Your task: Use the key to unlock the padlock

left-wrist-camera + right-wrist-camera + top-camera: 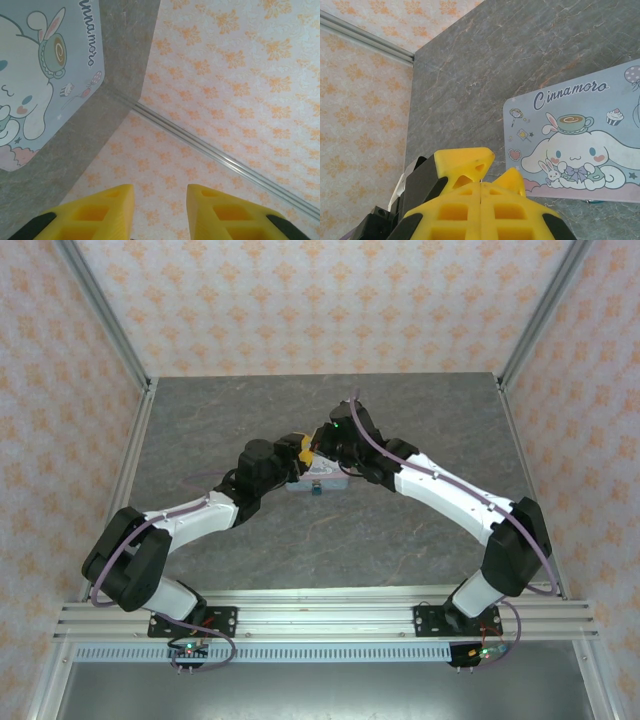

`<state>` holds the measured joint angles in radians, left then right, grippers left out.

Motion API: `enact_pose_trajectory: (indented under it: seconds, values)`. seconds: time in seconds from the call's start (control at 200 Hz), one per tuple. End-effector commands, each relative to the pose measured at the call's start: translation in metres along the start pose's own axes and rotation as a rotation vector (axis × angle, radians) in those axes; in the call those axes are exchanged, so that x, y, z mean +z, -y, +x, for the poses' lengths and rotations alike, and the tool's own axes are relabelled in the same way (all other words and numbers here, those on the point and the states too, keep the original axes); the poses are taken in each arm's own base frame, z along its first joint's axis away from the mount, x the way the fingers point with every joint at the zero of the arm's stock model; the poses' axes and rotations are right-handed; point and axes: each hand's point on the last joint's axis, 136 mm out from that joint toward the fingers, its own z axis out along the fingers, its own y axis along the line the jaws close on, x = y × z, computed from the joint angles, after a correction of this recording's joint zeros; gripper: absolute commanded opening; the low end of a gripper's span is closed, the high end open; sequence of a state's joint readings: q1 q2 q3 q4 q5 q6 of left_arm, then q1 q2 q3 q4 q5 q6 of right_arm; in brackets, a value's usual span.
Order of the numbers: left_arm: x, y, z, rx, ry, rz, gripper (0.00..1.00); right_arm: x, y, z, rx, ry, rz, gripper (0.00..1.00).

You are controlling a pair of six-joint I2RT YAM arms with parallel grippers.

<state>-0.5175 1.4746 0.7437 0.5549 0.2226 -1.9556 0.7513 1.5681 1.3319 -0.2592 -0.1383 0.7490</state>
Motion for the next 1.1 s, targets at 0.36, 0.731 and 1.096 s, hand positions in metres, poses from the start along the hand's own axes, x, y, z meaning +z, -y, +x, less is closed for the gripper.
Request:
enact_pose_trajectory:
  seconds: [0.36,0.731,1.096]
  values:
    - [-0.0029,0.0041,-0.0008,0.025,0.024,0.008,0.23,-0.0129,-0.0057,-0.0100,0.014,0.040,-0.027,0.00]
    - [-0.0054,0.0040,-0.0018,0.048,0.036,-0.007,0.11,-0.0159,-0.0011,-0.0090,0.014,0.044,-0.021,0.00]
    - [-0.0054,0.0060,0.0011,0.083,0.039,-0.030,0.15,-0.0159,0.0016,-0.0080,0.014,0.042,-0.017,0.00]
